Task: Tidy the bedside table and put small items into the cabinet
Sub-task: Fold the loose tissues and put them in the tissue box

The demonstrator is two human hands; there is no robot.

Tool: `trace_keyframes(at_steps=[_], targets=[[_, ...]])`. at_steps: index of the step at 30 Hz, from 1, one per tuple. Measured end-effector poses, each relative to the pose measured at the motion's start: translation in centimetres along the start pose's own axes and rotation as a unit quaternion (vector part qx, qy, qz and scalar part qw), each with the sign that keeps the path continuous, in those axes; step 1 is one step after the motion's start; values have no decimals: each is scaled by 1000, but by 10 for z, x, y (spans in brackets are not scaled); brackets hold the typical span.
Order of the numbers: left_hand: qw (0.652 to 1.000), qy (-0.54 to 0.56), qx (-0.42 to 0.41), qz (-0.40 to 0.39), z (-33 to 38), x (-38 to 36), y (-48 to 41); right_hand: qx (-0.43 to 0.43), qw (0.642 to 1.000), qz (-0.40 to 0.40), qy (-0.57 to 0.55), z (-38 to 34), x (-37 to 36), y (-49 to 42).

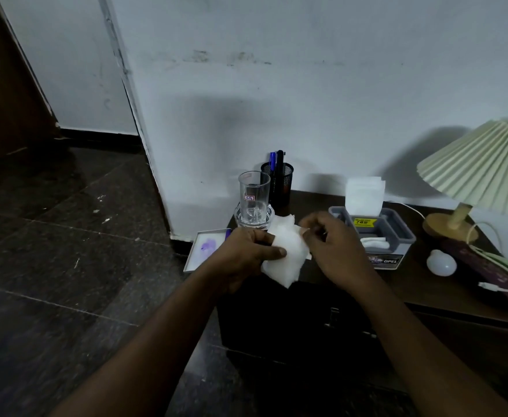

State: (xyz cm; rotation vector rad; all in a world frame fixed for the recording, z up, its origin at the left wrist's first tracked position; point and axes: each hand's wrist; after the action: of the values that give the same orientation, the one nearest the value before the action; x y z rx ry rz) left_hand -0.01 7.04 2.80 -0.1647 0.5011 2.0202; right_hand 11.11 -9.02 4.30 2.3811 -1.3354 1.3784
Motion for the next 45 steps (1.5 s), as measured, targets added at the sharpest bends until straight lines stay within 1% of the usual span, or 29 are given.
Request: trace_keyframes(at_steps=[2,3,4,5,7,9,10,12,13,16,17,19,21,22,24,26,29,30,31,32,33,35,36,37,41,45], targets=[[997,19,-35,70,6,8,-3,27,987,127,96,1,-2,-1],[991,37,-64,112,10,14,-5,33,978,158,129,1,-4,-1],[981,57,-103,154,13,21,-6,35,976,159,147,1,-8,-2],[968,74,-148,187,17,27,-6,38,977,134,160,2,-13,-3],[943,100,-226,225,23,34,-4,46,980,31,193,7,-31,-6],[930,118,-257,236,26,34,-1,82,960,-60,261,9,-49,-9],[929,122,-258,237,26,34,-1,105,944,-81,303,12,-58,-10],[932,126,-246,235,25,32,-1,124,919,-86,365,15,-71,-12],[934,131,-236,233,24,31,-1,121,912,-75,384,15,-76,-12],[942,151,-199,226,22,28,-3,111,912,-21,395,19,-85,-16],[944,157,-187,221,21,27,-3,106,920,-7,378,18,-85,-19],[947,165,-168,217,19,25,-3,75,948,16,308,16,-84,-24],[948,168,-159,217,19,24,-2,47,973,72,216,10,-80,-27],[948,174,-158,217,19,24,-2,38,978,111,175,7,-78,-28],[945,192,-150,218,20,22,-3,30,975,194,103,0,-68,-28],[945,201,-139,220,20,21,-4,11,969,248,17,-4,-58,-29],[950,208,-108,204,18,14,-1,-80,951,255,-156,-9,-43,-30],[955,202,-95,196,18,9,0,-73,945,259,-188,-10,-40,-27],[960,190,-82,189,16,5,0,-33,945,270,-183,-11,-36,-23],[964,182,-73,182,15,0,-1,32,949,278,-145,-11,-33,-18],[966,181,-66,174,14,-4,-1,110,953,268,-91,-10,-32,-12],[968,188,-62,155,12,-11,-1,248,948,198,-2,-3,-35,-2],[969,190,-63,147,12,-13,0,293,941,163,35,1,-37,0],[969,193,-65,140,12,-14,1,321,934,144,64,4,-40,3],[967,211,-65,128,14,-14,6,334,929,99,123,8,-43,7],[964,226,-67,121,17,-15,8,339,925,91,147,9,-41,9]])
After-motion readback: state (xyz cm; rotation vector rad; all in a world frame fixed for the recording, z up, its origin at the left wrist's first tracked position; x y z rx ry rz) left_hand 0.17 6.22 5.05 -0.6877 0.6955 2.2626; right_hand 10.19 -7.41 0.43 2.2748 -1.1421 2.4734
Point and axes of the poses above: each hand's wrist, its own y-axis away from the middle knuckle, its own x-axis out of the back of the hand, z = x × y, and after that the axes turned 14 degrees about y, right-handed
